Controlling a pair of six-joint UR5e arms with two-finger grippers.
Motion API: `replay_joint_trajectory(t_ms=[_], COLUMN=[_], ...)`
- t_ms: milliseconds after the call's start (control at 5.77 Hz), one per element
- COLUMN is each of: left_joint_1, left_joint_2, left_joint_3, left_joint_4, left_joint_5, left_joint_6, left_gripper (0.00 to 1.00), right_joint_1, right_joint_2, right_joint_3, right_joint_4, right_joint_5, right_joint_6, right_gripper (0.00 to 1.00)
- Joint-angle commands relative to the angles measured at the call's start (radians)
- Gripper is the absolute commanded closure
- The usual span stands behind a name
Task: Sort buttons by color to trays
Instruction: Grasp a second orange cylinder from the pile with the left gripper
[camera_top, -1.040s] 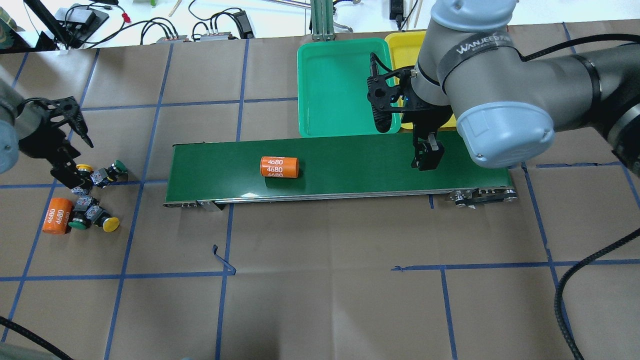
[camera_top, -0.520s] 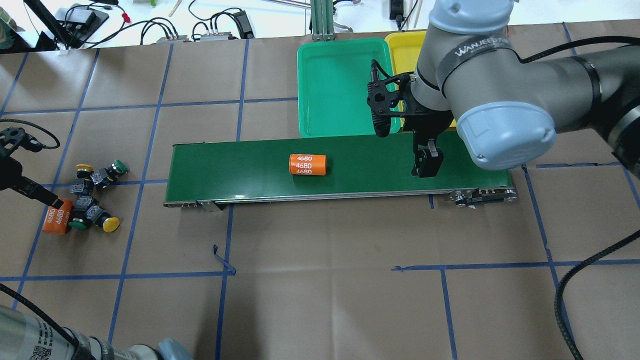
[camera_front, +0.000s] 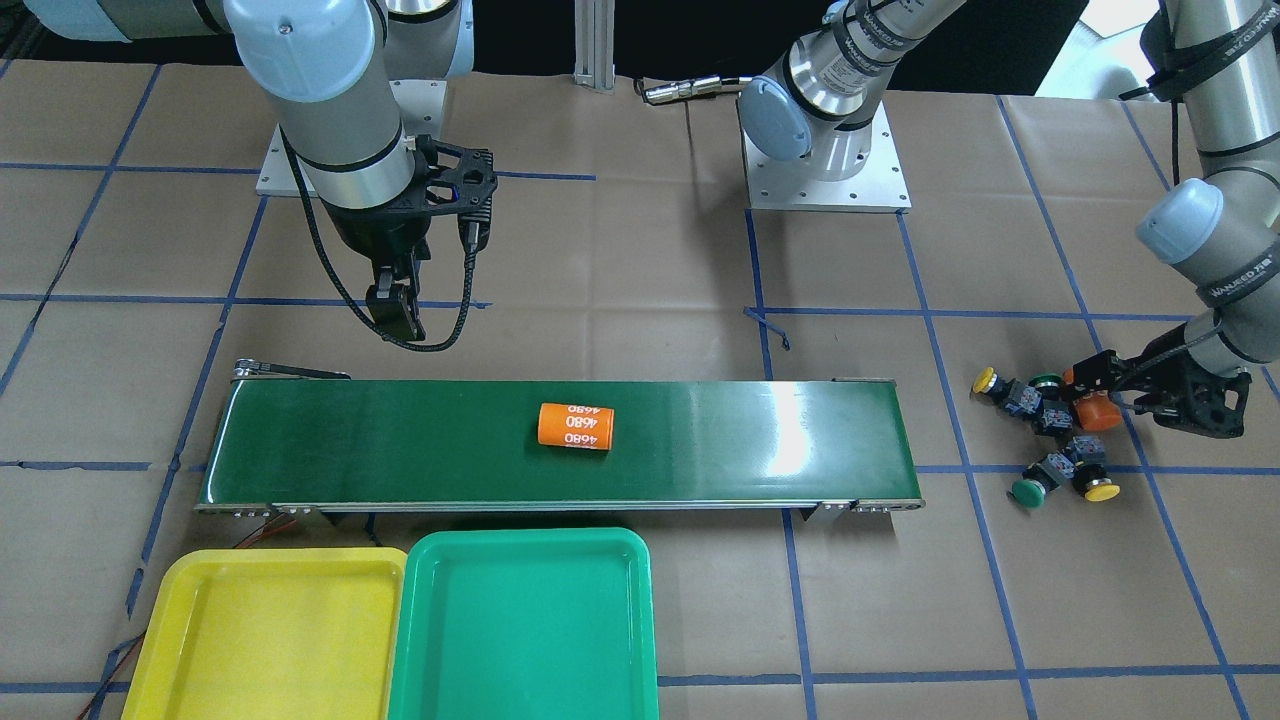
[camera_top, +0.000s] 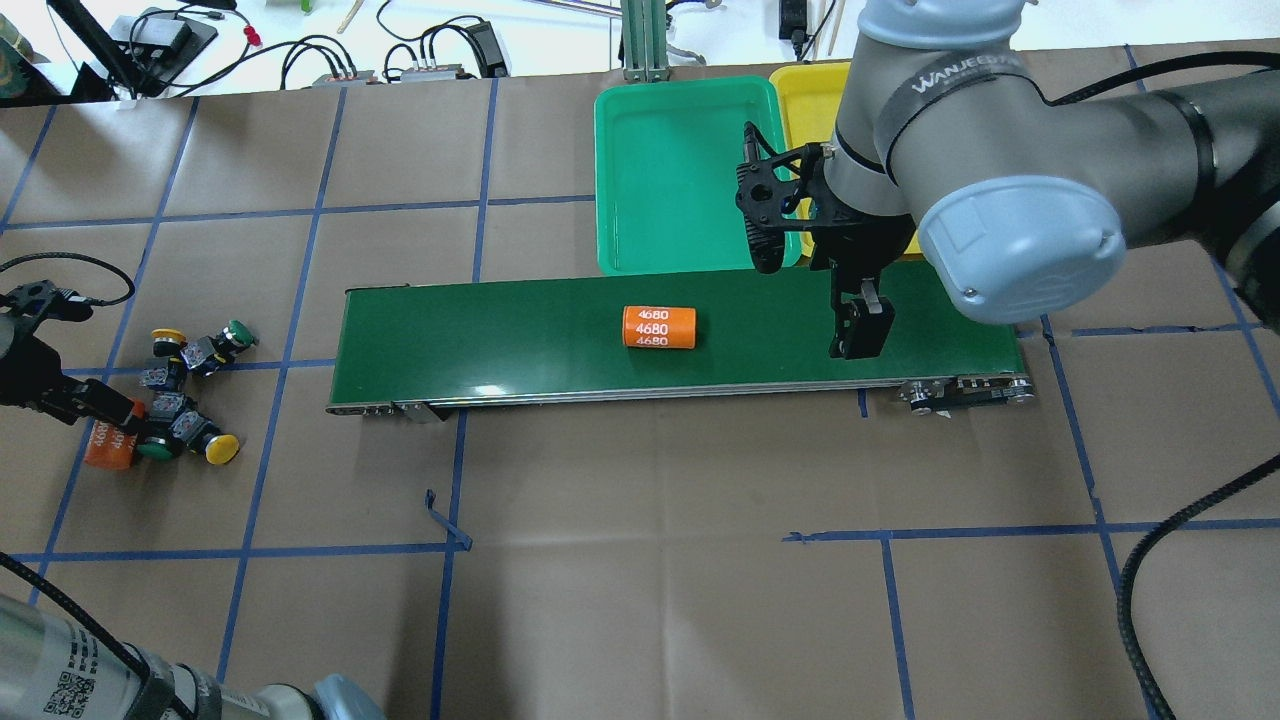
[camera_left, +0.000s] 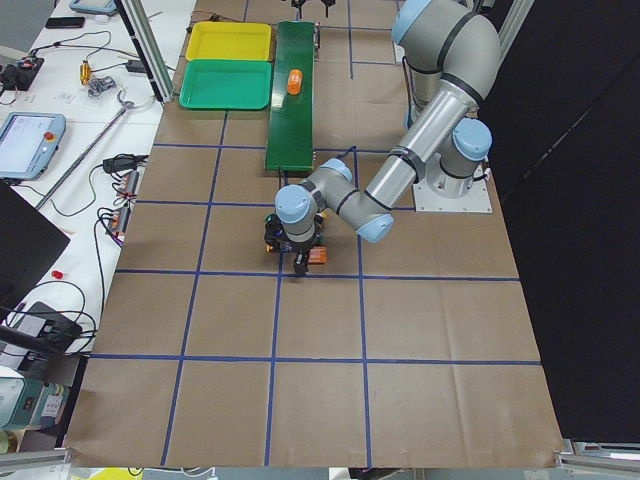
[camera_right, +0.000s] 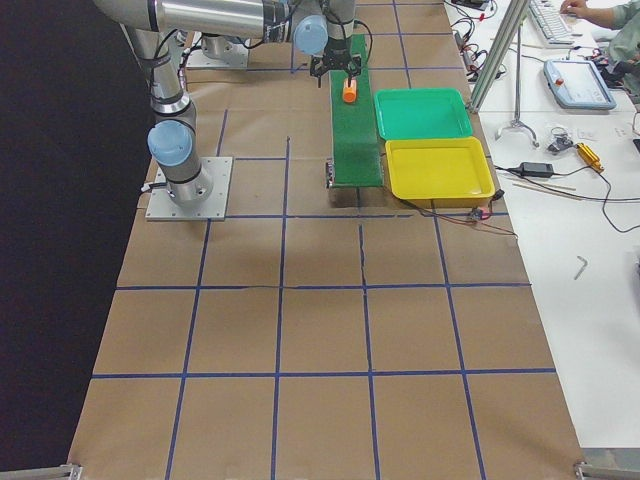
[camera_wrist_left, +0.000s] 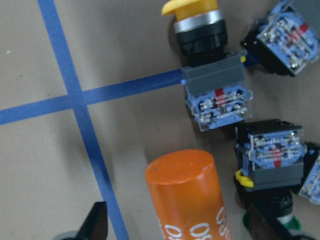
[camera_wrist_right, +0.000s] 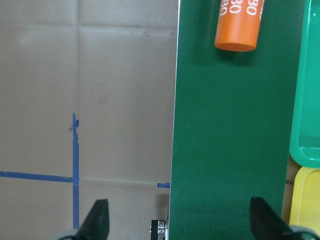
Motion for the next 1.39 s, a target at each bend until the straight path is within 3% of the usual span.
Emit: replay_joint_trajectory(t_ms=[0, 173, 347, 520, 693, 866, 1213], left_joint_1=[0.004, 0.004, -0.008, -0.029, -0.134, -0.298, -0.618], left_joint_2=[-0.017, -0.015, 0.017, 0.044, 0.102, 0.171, 0.158], left_joint_3=[-0.001, 0.009, 0.06, 0.148, 0.202, 0.215, 0.218], left_joint_4=[-0.015, -0.032, -0.122, -0.27, -0.375, -0.397, -0.373], left_joint_5=[0.001, 0.002, 0.002, -0.007, -0.005, -0.013, -0.002], left_joint_6=[0.006, 0.004, 0.011, 0.083, 0.108, 0.101, 0.206], left_gripper=[0.56, 0.87, 1.0, 1.0, 1.0, 1.0, 1.0], right_joint_1=[0.0, 0.0, 0.0, 0.0, 0.0, 0.0, 0.0], right_joint_2=[0.001, 0.001, 0.0, 0.001, -0.002, -0.002, -0.003], right_joint_3=[-0.007, -0.005, -0.005, -0.005, -0.005, -0.008, -0.004], right_joint_4=[0.018, 0.021, 0.019, 0.019, 0.022, 0.016, 0.022], right_joint_5=[0.0, 0.001, 0.001, 0.001, 0.0, 0.001, 0.001], right_joint_6=[0.0, 0.0, 0.0, 0.002, 0.002, 0.002, 0.003], right_gripper=[0.0, 0.0, 0.0, 0.0, 0.0, 0.0, 0.0])
